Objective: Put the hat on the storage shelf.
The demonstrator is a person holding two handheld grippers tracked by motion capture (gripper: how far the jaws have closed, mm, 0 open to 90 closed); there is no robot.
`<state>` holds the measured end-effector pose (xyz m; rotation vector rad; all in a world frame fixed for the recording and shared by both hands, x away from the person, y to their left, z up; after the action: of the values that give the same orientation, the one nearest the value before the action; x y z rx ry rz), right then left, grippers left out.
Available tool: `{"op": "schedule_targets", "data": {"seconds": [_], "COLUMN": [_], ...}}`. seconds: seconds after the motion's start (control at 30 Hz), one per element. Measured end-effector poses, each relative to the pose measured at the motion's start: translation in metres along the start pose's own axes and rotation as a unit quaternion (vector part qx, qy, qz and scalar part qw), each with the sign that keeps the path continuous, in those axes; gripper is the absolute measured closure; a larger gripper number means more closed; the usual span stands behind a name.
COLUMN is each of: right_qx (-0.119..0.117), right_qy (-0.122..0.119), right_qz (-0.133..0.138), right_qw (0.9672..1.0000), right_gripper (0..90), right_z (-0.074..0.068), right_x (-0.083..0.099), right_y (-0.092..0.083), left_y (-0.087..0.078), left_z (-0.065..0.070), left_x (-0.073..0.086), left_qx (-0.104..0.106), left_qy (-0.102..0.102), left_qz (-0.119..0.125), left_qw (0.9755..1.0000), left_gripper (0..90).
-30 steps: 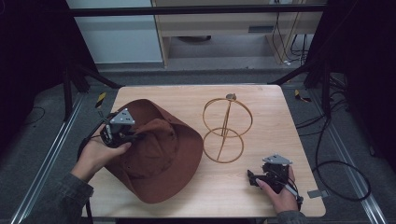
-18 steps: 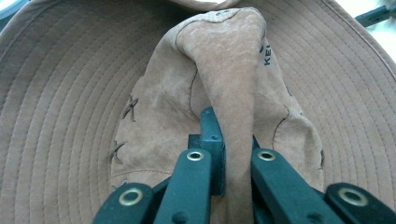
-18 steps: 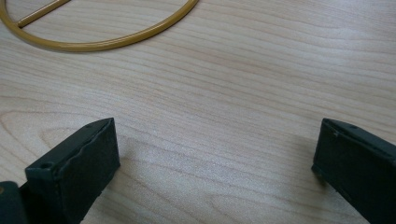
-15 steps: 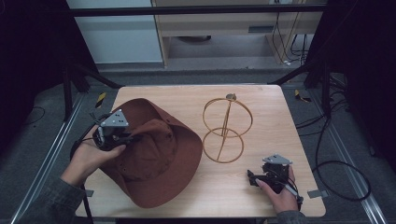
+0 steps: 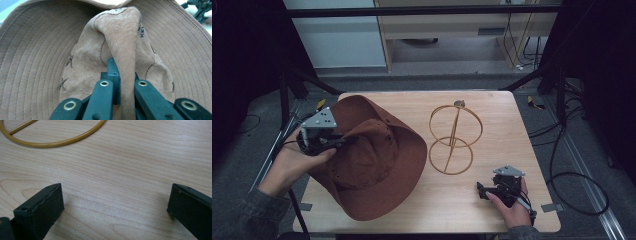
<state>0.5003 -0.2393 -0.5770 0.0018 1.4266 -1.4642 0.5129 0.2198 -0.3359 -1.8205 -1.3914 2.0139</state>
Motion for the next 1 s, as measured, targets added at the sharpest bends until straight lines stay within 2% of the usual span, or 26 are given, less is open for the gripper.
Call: {"op": "schedule_targets", "data": {"seconds": [0.2,0.33,0.37,0.47,0.6,0.7,0.73,0.77,0.8,0.83,0.87,0.9,0.93,1.0], "right_qx": [0.000,0.000,0.000,0.000,0.000,0.000,0.000,0.000,-0.001,-0.001,-0.001,-0.001,-0.001,-0.001], "right_qy": [0.000,0.000,0.000,0.000,0.000,0.000,0.000,0.000,0.001,0.001,0.001,-0.001,-0.001,0.001], "right_qz": [0.000,0.000,0.000,0.000,0.000,0.000,0.000,0.000,0.000,0.001,0.001,0.001,0.001,0.000], "right_qw": [1.0000,1.0000,1.0000,1.0000,1.0000,1.0000,1.0000,1.0000,1.0000,1.0000,1.0000,1.0000,1.0000,1.0000], "right_gripper": [0.5,0.5,0.5,0.5,0.5,0.5,0.5,0.5,0.5,0.5,0.5,0.5,0.5,0.5], "right_z": [0.000,0.000,0.000,0.000,0.000,0.000,0.000,0.000,0.000,0.000,0.000,0.000,0.000,0.000], "right_x": [0.000,0.000,0.000,0.000,0.000,0.000,0.000,0.000,0.000,0.000,0.000,0.000,0.000,0.000], "right_y": [0.000,0.000,0.000,0.000,0.000,0.000,0.000,0.000,0.000,0.000,0.000,0.000,0.000,0.000], "left_y": [-0.011,-0.015,-0.013,-0.011,-0.006,-0.004,-0.004,-0.001,-0.001,0.002,0.002,0.006,0.006,0.011], "left_z": [0.000,0.003,0.005,0.006,0.015,0.020,0.020,0.023,0.023,0.024,0.024,0.026,0.026,0.029], "left_x": [-0.019,-0.037,-0.047,-0.056,-0.086,-0.103,-0.103,-0.112,-0.112,-0.121,-0.121,-0.130,-0.130,-0.142], "left_qx": [0.000,-0.001,-0.002,-0.001,0.004,0.008,0.008,0.011,0.011,0.009,0.009,0.011,0.011,0.012], "left_qy": [0.005,0.020,0.027,0.032,0.047,0.061,0.061,0.067,0.067,0.070,0.070,0.069,0.069,0.076], "left_qz": [0.010,0.009,0.008,0.008,0.013,0.015,0.015,0.014,0.014,0.014,0.014,0.021,0.021,0.023], "left_qw": [0.9999,0.9998,0.9996,0.9994,0.9988,0.9980,0.9980,0.9976,0.9976,0.9974,0.9974,0.9973,0.9973,0.9967], "left_gripper": [88.6,88.6,88.5,88.6,88.6,88.6,88.6,88.6,88.6,88.6,88.6,88.6,88.6,88.6]}}
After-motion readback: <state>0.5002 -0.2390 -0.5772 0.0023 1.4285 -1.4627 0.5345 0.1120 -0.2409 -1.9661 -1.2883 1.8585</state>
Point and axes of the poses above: each handheld gripper's, and its own axes: y roughly forward along the jaws, x roughly out of its underside, z roughly to its right, the point moved 9 cm from there along y, roughly forward along the jaws
